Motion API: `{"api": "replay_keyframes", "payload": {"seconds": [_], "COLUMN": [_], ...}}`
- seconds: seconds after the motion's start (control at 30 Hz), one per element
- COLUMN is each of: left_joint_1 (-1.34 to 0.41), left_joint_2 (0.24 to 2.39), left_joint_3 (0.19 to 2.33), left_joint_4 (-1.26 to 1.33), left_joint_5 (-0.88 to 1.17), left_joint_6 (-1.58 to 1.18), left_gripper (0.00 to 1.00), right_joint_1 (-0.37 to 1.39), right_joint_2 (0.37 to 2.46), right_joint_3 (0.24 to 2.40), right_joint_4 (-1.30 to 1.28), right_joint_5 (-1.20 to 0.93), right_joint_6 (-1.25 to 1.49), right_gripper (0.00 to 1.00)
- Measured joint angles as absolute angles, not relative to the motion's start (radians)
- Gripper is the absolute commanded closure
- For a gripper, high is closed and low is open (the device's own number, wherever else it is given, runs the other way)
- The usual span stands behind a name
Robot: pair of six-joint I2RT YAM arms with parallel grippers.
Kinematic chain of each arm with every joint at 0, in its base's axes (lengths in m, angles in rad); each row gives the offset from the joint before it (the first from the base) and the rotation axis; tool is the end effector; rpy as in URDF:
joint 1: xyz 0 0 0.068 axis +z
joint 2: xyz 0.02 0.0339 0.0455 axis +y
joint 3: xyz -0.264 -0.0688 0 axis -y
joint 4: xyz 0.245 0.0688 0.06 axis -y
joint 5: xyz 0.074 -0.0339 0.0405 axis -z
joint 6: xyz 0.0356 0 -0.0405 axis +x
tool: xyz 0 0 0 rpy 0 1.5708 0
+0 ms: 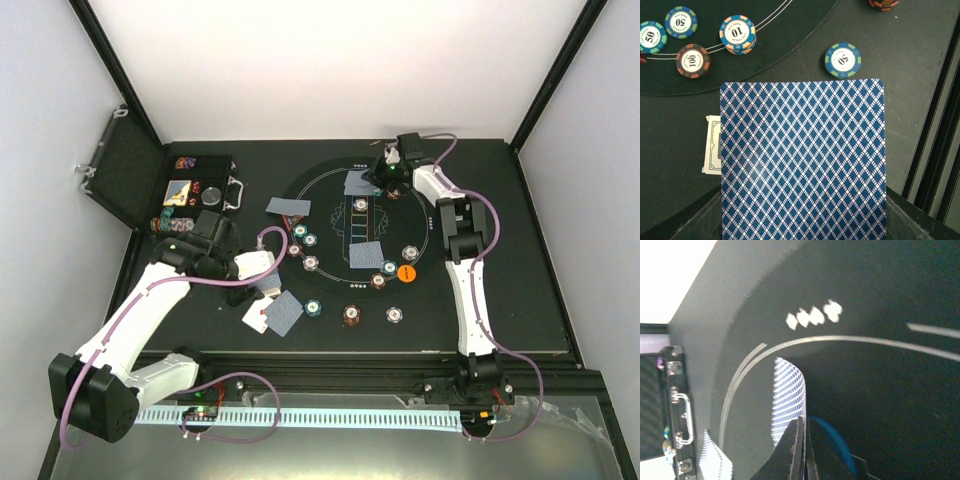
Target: Distribute texas hold em gaming equipment
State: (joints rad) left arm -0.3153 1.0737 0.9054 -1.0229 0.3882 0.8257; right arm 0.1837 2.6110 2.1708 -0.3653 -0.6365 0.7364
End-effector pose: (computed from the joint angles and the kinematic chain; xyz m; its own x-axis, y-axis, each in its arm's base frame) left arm 0.1720 -0.0703 0.2643 -0.2897 0.8101 -0.5097 0.9341 0.3555 0.0340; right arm 0.5526 0.1242 0.1230 -0.8959 0.3829 -0.2254 0.0674 0.6185 0.7829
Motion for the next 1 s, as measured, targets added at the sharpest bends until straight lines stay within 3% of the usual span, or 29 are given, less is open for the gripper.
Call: {"api": "replay_keyframes", "payload": {"seconds": [0.1, 0.33, 0.67, 0.8, 1.0], "left_joint_1": [-0.315, -0.315, -0.315, -0.315, -0.315], "left_joint_2": [1.075, 1.075, 1.073, 1.068, 1.049], "left_joint_3": [0.905, 0.905, 0.905, 0.905, 0.905], "left_joint_4": [-1.023, -1.021, -1.017, -1.015, -1.013], "left_joint_5": [0.388, 0.390, 0.395, 0.395, 0.397], "left_joint_6": [0.826, 0.815, 0.798, 0.791, 0.788], "left_gripper": [0.98, 0.98, 0.98, 0.99, 0.98], "right_joint_1": [0.189, 0.194, 0.233, 0.372, 0.646], "right_joint_2": [2.621, 2.505, 1.956, 1.745, 1.609], "right_joint_3": [2.172, 2.086, 1.607, 1.345, 0.997], "right_joint_4": [-0.412, -0.474, -0.390, -0.286, -0.041], "right_joint_5": [-0.619, -0.535, -0.511, -0.545, -0.645], "right_joint_6": [0.723, 0.655, 0.629, 0.667, 0.836], "right_gripper": [0.71, 0.45, 0.30, 0.21, 0.13]}}
